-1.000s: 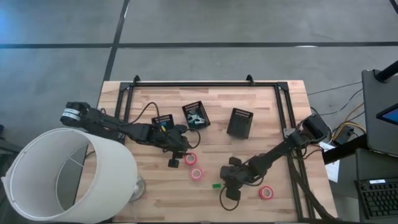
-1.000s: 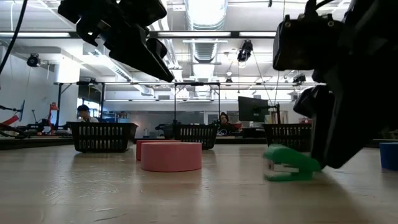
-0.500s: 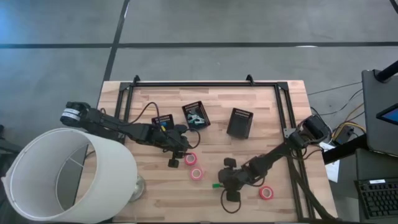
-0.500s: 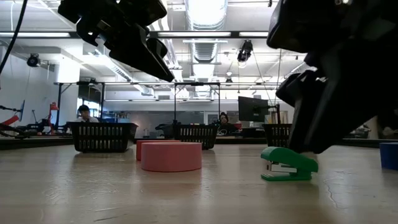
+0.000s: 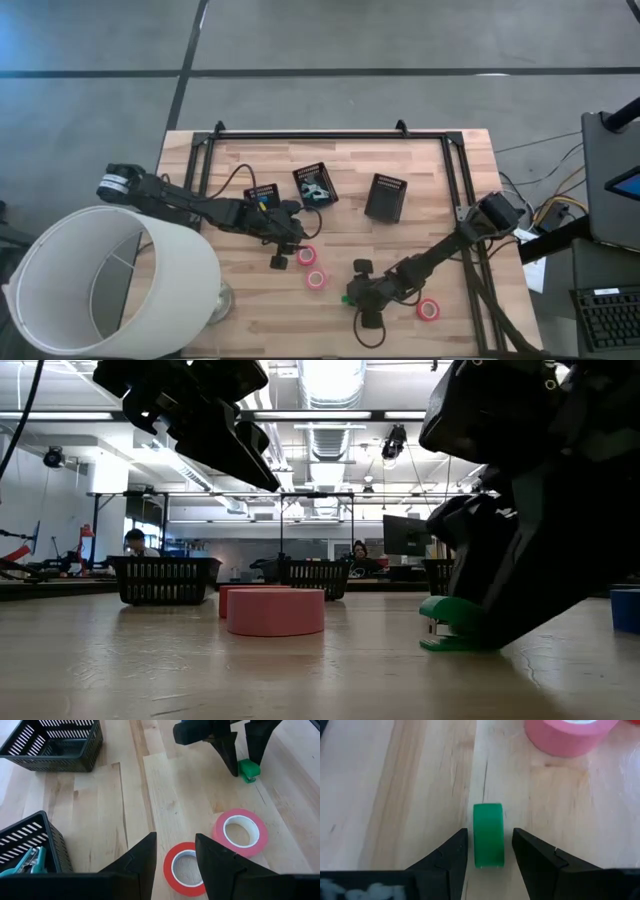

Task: Pick and place Stapler, Stapler remover, tape
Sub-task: Put the green stapler into the left black bin

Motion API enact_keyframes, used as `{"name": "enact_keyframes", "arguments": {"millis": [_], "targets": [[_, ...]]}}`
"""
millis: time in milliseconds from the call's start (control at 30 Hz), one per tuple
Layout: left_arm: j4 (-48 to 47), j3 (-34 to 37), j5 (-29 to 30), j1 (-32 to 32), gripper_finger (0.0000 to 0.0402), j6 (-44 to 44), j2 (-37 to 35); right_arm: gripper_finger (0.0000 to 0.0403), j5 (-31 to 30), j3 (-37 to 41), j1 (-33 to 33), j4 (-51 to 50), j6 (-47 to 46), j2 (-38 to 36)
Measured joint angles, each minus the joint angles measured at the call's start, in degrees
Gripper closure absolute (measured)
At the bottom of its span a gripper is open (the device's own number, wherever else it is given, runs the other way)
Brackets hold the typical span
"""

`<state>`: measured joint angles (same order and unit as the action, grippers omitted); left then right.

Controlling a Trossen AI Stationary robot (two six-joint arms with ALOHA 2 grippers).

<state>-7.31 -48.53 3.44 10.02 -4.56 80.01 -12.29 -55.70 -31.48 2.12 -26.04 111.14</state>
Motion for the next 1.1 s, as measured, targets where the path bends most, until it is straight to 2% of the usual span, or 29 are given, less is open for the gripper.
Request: {"name": "enact_keyframes", "arguments": {"millis": [67, 200, 500, 667, 833, 967, 1100], "targets": [[0.0, 0.0, 0.0, 0.0, 0.0264, 0.0, 0.0, 0.0245, -1.9, 0.0, 0.2, 0.6, 0.4, 0.7], [0.0, 0.0, 0.0, 0.0, 0.0264, 0.0, 0.0, 0.0260, -0.9, 0.1, 0.7, 0.7, 0.8, 1.3], [0.0, 0.0, 0.0, 0.0, 0.0264, 0.3, 0.0, 0.0336, -0.7, -0.1, 1.4, 0.1, 1.2, 1.5], [0.8, 0.0, 0.0, 0.0, 0.0264, 4.1, 0.0, 0.0337, -0.6, -1.0, 2.4, -0.4, 4.1, 0.8], [3.8, 0.1, 0.0, 0.0, 0.0264, 9.1, 1.5, 0.0317, -8.8, -0.9, 4.5, -2.2, 8.7, -1.8], [6.8, 0.1, 0.0, 0.0, 0.0264, 8.3, 4.2, 0.0321, -16.6, -1.0, 6.8, -2.2, 9.0, -4.7], [12.3, 0.2, 0.0, 0.0, 0.0264, 5.4, 8.2, 0.0335, -16.5, -1.0, 9.6, -1.0, 9.8, -4.8]]}}
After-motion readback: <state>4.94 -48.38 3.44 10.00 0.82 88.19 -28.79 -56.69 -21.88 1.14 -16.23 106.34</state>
